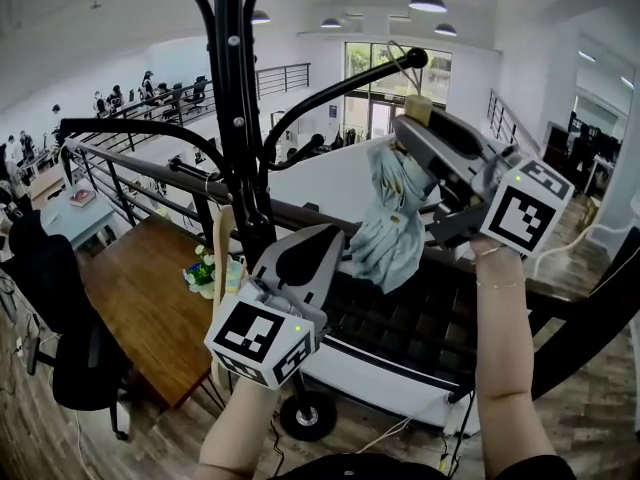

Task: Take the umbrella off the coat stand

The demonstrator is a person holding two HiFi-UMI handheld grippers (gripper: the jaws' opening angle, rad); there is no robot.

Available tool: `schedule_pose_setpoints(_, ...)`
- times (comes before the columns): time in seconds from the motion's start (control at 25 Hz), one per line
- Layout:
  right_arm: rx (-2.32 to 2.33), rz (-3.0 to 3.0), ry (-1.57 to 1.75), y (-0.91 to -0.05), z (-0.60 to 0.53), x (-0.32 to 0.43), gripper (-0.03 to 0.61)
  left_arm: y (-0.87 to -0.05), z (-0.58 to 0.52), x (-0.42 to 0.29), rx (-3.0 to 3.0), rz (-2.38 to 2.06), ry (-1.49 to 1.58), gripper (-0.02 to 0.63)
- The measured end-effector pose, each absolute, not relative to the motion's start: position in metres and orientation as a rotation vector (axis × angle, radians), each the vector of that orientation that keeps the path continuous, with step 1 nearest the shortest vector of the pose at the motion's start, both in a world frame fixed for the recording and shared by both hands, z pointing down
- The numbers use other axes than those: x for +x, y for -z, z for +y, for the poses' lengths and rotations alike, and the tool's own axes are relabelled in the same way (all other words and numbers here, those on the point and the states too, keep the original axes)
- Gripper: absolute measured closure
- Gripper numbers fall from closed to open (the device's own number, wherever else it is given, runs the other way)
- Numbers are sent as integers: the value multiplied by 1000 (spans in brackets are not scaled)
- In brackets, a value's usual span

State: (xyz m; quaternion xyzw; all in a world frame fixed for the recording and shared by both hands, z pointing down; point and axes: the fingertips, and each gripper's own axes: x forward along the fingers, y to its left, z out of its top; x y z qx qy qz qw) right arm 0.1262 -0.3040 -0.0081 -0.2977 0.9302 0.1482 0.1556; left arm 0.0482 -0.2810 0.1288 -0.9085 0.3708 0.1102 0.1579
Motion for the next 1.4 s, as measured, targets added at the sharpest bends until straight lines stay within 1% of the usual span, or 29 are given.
schedule_pose_setpoints(0.32,-921,2620,-442,7,-297,147,422,-135,-282,59,-2627,1019,-324,597)
schedule_pose_setpoints(0.92,-955,2584,-431,15,-288,149,423,-138,-277,61,-2684,963,-316,597)
schedule_pose_setpoints(1.4,-1075,2610,-299,-68,-259,131,423,-166,-242,38,-2745,973,-308,597)
